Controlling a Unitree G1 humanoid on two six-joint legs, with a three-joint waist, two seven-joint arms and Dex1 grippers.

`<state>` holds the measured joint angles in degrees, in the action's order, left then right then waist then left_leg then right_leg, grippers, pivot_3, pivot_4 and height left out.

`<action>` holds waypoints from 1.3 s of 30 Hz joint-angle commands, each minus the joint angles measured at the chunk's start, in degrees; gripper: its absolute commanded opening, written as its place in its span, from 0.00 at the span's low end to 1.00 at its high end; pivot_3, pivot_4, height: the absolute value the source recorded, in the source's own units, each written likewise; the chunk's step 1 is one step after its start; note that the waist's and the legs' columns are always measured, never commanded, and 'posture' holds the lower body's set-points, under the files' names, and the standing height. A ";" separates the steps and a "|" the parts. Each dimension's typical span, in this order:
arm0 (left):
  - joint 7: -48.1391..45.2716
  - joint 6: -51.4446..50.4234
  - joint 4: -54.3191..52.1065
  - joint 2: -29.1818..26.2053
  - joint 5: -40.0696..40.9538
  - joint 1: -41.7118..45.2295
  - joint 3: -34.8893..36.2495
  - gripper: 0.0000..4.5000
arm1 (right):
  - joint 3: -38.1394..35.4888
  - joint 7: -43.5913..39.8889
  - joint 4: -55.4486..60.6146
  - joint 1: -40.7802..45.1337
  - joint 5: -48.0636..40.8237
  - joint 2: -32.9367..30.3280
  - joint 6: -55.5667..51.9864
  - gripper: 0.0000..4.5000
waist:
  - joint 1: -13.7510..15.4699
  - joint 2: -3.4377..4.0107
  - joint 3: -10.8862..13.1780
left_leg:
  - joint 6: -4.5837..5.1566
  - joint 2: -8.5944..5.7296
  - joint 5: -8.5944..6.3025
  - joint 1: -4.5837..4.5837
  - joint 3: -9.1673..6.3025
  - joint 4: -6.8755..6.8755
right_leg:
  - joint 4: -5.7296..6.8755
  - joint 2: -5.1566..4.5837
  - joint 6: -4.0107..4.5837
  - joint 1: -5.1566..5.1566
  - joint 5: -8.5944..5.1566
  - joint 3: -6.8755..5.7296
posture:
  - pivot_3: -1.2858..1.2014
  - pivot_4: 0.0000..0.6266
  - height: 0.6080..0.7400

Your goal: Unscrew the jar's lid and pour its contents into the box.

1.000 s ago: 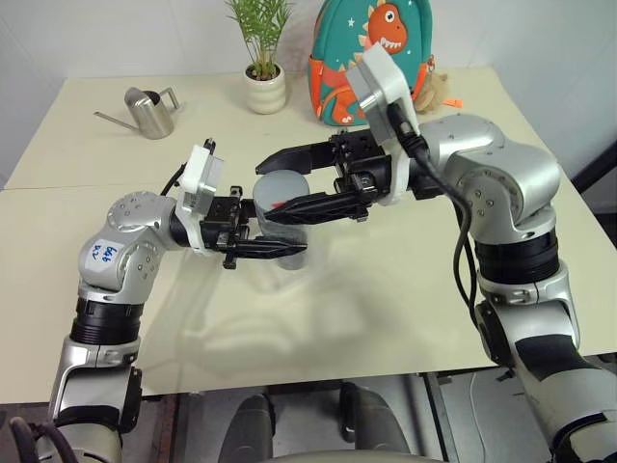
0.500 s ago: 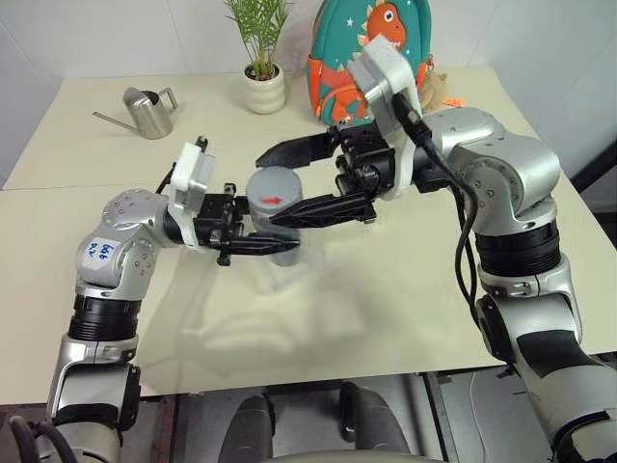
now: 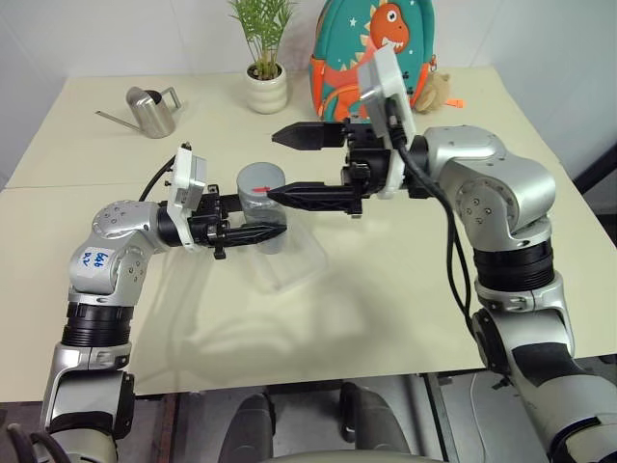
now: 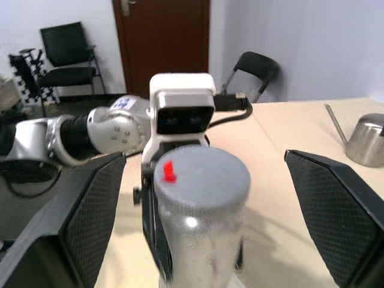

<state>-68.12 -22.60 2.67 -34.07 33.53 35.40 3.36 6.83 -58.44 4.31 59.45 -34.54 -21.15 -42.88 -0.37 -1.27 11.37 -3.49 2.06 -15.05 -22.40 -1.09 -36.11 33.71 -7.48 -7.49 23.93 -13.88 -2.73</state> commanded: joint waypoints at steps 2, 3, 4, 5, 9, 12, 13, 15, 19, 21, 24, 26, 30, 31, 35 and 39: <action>0.34 1.73 -1.24 0.49 -0.57 0.80 0.28 0.45 | 1.30 2.20 1.19 1.20 1.02 1.83 0.40 0.99 | 0.03 0.00 0.00 | 0.00 0.00 0.00 0.00 0.00 0.00 | 0.01 0.00 0.00 0.00 0.00 0.00 | 0.52 0.24 1.00; 0.39 1.82 -1.29 0.70 -0.61 0.84 0.17 0.45 | 1.70 2.59 0.74 1.39 1.40 2.43 0.61 0.99 | 0.06 0.00 0.00 | 0.00 0.00 0.00 0.00 0.00 -0.01 | 0.01 0.00 0.00 0.00 0.00 0.00 | 0.52 0.24 1.00; 0.49 1.88 -1.37 0.87 -0.63 0.87 0.08 0.45 | 2.07 2.85 0.45 1.54 1.66 2.93 0.75 0.99 | 0.09 0.00 0.00 | 0.00 0.00 0.00 0.00 0.00 -0.02 | 0.01 0.00 0.00 0.00 0.00 0.00 | 0.52 0.24 1.00; 0.57 1.90 -1.46 1.04 -0.57 0.88 0.04 0.45 | 2.36 3.09 0.22 1.66 1.89 3.44 0.84 0.99 | 0.11 0.00 0.00 | 0.00 0.00 0.00 0.00 0.00 -0.03 | 0.02 0.00 0.00 0.00 0.00 0.00 | 0.52 0.24 1.00; 0.51 1.91 -1.18 1.32 -0.66 1.13 0.09 0.45 | 3.36 3.39 -0.40 1.99 2.78 4.79 1.12 0.99 | 0.11 0.00 0.00 | 0.00 0.00 0.00 -0.01 0.00 -0.02 | 0.01 0.00 0.00 0.00 0.00 0.00 | 0.52 0.24 1.00; 0.50 1.79 -1.29 1.29 -0.57 1.19 0.23 0.45 | 3.59 3.81 -1.54 2.23 3.61 5.44 1.83 0.99 | 0.11 0.00 0.00 | 0.00 0.00 0.00 -0.01 0.00 -0.02 | 0.01 0.00 0.00 0.00 0.00 0.00 | 0.52 0.24 1.00; 0.47 1.79 -1.28 1.26 -0.56 1.22 0.25 0.45 | 3.58 3.79 -2.04 2.29 3.91 5.48 2.11 0.99 | 0.11 0.00 0.00 | 0.00 0.00 0.00 0.00 0.00 -0.02 | 0.02 0.00 0.00 0.00 0.00 0.00 | 0.52 0.24 1.00; 0.41 1.63 -1.51 1.13 -0.39 1.15 0.36 0.45 | 3.24 3.81 -3.24 2.26 4.61 5.33 2.76 0.99 | 0.11 0.00 0.00 | 0.00 0.00 0.00 0.00 0.00 -0.02 | 0.02 0.00 0.00 0.00 0.00 0.00 | 0.52 0.24 1.00; 0.12 1.51 -1.95 0.83 -0.23 0.86 0.43 0.45 | 1.83 4.03 -7.02 3.24 5.82 4.64 4.49 0.99 | 0.06 0.00 0.00 | 0.01 0.00 0.00 0.00 0.00 -0.02 | 0.02 0.00 0.00 0.00 0.00 0.00 | 0.52 0.24 1.00; 0.08 1.41 -2.17 0.80 -0.07 0.80 0.40 0.45 | 1.21 3.85 -8.83 3.97 6.29 4.25 5.59 0.99 | -0.01 0.00 0.00 | 0.01 0.00 0.00 0.00 0.00 -0.01 | 0.02 0.00 0.00 0.01 0.00 0.00 | 0.52 0.24 1.00; 0.12 1.23 -2.58 0.87 0.20 0.68 0.27 0.45 | -0.12 2.90 -11.35 4.70 6.33 3.16 6.92 0.99 | 0.03 0.00 0.00 | 0.00 0.00 0.00 0.00 0.00 0.00 | 0.01 0.00 0.00 0.01 0.00 0.00 | 0.52 0.24 1.00; 0.06 1.15 -2.84 0.89 0.36 0.56 0.20 0.45 | -1.07 1.83 -12.57 4.86 6.16 1.90 7.81 0.99 | 0.06 0.00 0.00 | 0.00 0.00 0.00 -0.01 0.01 -0.01 | 0.01 0.00 0.00 0.01 0.00 0.00 | 0.52 0.24 1.00; -0.05 1.03 -3.03 0.76 0.57 0.36 0.31 0.45 | -2.90 -1.37 -13.34 4.15 4.94 -1.99 9.01 0.99 | 0.19 0.00 0.00 | 0.00 0.00 0.00 -0.01 0.02 -0.01 | 0.01 0.00 0.00 0.01 0.00 0.00 | 0.52 0.24 1.00; -0.09 1.04 -3.06 0.72 0.59 0.30 0.37 0.45 | -3.35 -2.05 -13.39 3.82 4.52 -3.08 9.02 0.99 | 0.20 0.00 0.00 | 0.00 0.00 0.00 -0.01 0.02 -0.01 | -0.01 0.00 0.00 0.01 0.00 0.00 | 0.52 0.24 1.00; -0.21 0.94 -3.36 0.43 0.75 -0.21 0.73 0.45 | -4.81 -4.10 -13.61 2.27 3.76 -7.36 9.18 0.99 | 0.52 -0.01 0.01 | 0.00 0.00 0.00 -0.03 0.03 -0.01 | -0.03 -0.01 0.00 0.00 0.00 0.00 | 0.52 0.24 1.00; -0.51 0.98 -3.00 -0.10 0.51 -0.45 1.23 0.45 | -6.49 -5.34 -12.16 0.92 2.45 -9.59 7.40 0.99 | -0.19 0.01 0.01 | 0.00 0.00 0.00 -0.02 0.06 0.02 | -0.07 0.00 -0.01 0.01 0.01 0.01 | 0.52 0.24 1.00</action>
<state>-68.36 -22.46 1.43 -33.73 33.40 34.91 3.45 1.76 -63.04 -10.42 60.14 -30.66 -30.36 -35.15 -0.55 -1.27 11.38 -3.48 2.07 -15.05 -22.37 -0.99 -36.06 33.67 -7.48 -7.49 23.94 -13.88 -2.69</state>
